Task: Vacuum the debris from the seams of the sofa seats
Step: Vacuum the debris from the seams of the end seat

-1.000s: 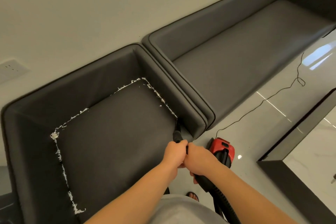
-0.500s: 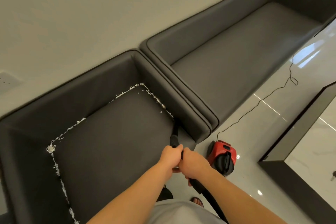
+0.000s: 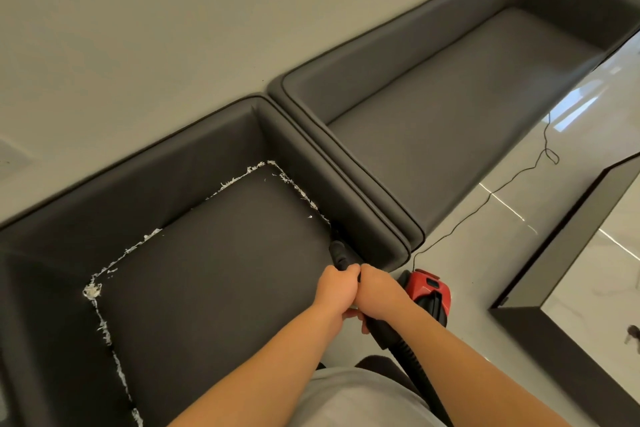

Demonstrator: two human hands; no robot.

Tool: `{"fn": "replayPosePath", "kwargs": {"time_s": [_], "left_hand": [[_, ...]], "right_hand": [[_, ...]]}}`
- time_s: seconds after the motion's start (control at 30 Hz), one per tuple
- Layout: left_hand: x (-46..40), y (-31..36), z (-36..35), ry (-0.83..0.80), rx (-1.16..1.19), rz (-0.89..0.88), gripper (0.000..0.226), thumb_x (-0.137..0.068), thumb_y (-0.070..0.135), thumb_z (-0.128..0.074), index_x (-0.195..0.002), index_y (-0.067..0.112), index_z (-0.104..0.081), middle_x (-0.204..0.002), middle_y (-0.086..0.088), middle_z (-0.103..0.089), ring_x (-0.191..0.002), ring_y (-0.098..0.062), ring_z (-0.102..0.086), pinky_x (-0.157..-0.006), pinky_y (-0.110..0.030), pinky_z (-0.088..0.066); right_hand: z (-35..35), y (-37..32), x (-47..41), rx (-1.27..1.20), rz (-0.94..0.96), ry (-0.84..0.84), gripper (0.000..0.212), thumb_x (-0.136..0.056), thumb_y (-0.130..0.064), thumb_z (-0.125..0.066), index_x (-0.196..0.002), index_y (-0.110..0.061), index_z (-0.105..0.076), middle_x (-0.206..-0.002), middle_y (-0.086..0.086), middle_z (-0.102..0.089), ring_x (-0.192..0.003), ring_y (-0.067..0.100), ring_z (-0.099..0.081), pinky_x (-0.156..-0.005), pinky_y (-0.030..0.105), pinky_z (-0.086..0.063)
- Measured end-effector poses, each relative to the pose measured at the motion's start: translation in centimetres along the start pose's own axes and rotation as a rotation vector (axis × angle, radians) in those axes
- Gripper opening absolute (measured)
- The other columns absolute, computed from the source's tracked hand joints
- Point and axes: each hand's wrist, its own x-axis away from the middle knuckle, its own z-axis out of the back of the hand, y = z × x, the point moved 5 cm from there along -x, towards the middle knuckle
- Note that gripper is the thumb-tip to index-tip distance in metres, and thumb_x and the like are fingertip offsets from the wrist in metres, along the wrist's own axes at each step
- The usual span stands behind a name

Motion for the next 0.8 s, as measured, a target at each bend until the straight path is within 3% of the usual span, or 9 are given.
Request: {"fn": "replayPosePath", "kwargs": {"time_s": [0.1,0.2,0.27,0.37,0.43,0.53,0.63,0.7,0.8], "left_hand": [[-0.5,0.1,0.3,0.005,-0.011,-0.016,0.029,-0.104,0.027,-0.050,-0.128,0.011,-0.052,-0.108,-0.009,-0.062,-0.089,-0.018,-0.062,-0.084,-0.045,-0.063],[-1.0,0.7,0.2,0.022,-0.032,-0.026,0.029,-0.103,0.027,-0.051,-0.127,0.012,-0.052,-0.106,-0.008,-0.062,-0.091,-0.019,-0.062,-0.085,-0.048,-0.062],[-1.3,1.0,0.1,0.034,-0.040,-0.023,0.029,-0.102,0.028,-0.051,-0.128,0.012,-0.052,-0.104,-0.007,-0.061,-0.089,-0.018,-0.061,-0.084,-0.048,-0.063],[-1.6,1.6,-0.1,0.057,-0.030,-0.024,0.027,-0.103,0.029,-0.052,-0.125,0.014,-0.053,-0.097,-0.003,-0.059,-0.084,-0.017,-0.059,-0.086,-0.048,-0.062],[-1.8,2.0,-0.3,0.071,-0.025,-0.027,0.027,-0.103,0.029,-0.053,-0.125,0.015,-0.054,-0.098,-0.003,-0.060,-0.091,-0.020,-0.062,-0.086,-0.048,-0.062],[-2.1,2.4,-1.0,0.088,-0.030,-0.023,0.025,-0.103,0.029,-0.054,-0.123,0.016,-0.056,-0.103,-0.003,-0.061,-0.099,-0.021,-0.062,-0.087,-0.047,-0.062],[-2.4,2.4,-2.2,0.108,-0.044,0.004,0.022,-0.103,0.028,-0.053,-0.121,0.016,-0.056,-0.103,-0.003,-0.062,-0.094,-0.019,-0.061,-0.085,-0.044,-0.063],[-2.6,2.5,-3.2,0.138,-0.074,0.028,0.021,-0.103,0.026,-0.053,-0.119,0.014,-0.056,-0.105,-0.006,-0.063,-0.095,-0.021,-0.063,-0.082,-0.043,-0.063],[-2.8,2.8,-4.8,0.189,-0.111,0.062,0.021,-0.101,0.024,-0.053,-0.118,0.012,-0.057,-0.105,-0.009,-0.065,-0.097,-0.025,-0.065,-0.083,-0.046,-0.063]], "right_hand": [[0.1,-0.4,-1.0,0.073,0.023,0.003,0.016,-0.090,-0.013,-0.072,-0.087,-0.017,-0.057,-0.102,0.013,-0.075,-0.090,0.027,-0.074,-0.089,0.039,-0.060],[0.8,-0.1,-1.8,-0.011,0.028,0.083,0.013,-0.097,-0.013,-0.060,-0.086,-0.018,-0.054,-0.098,0.011,-0.072,-0.077,0.023,-0.072,-0.066,0.033,-0.060],[1.3,-0.1,-2.2,0.054,0.054,0.066,0.011,-0.095,-0.013,-0.064,-0.086,-0.017,-0.059,-0.101,0.011,-0.072,-0.084,0.023,-0.072,-0.075,0.031,-0.058],[2.0,0.1,-3.0,0.077,0.062,0.022,0.034,-0.091,-0.012,-0.070,-0.069,-0.024,-0.047,-0.099,0.011,-0.071,-0.095,0.023,-0.071,-0.083,0.028,-0.050],[2.3,0.3,-3.7,0.083,0.078,0.008,0.029,-0.091,-0.012,-0.070,-0.070,-0.022,-0.052,-0.094,0.010,-0.072,-0.096,0.024,-0.073,-0.086,0.029,-0.053],[2.6,1.1,-4.5,0.082,0.087,-0.025,0.005,-0.091,-0.013,-0.070,-0.088,-0.014,-0.067,-0.094,0.010,-0.074,-0.094,0.024,-0.074,-0.089,0.031,-0.056],[2.9,2.3,-5.0,0.048,0.114,-0.015,0.003,-0.096,-0.016,-0.065,-0.097,-0.014,-0.065,-0.096,0.008,-0.070,-0.089,0.022,-0.071,-0.080,0.029,-0.056],[3.2,3.3,-5.3,0.028,0.120,-0.002,0.014,-0.096,-0.018,-0.065,-0.107,-0.013,-0.059,-0.098,0.004,-0.064,-0.084,0.018,-0.065,-0.074,0.026,-0.052],[3.3,5.0,-5.6,-0.018,0.128,-0.017,0.021,-0.093,-0.019,-0.065,-0.104,-0.015,-0.048,-0.100,0.005,-0.065,-0.078,0.019,-0.063,-0.069,0.029,-0.054]]}}
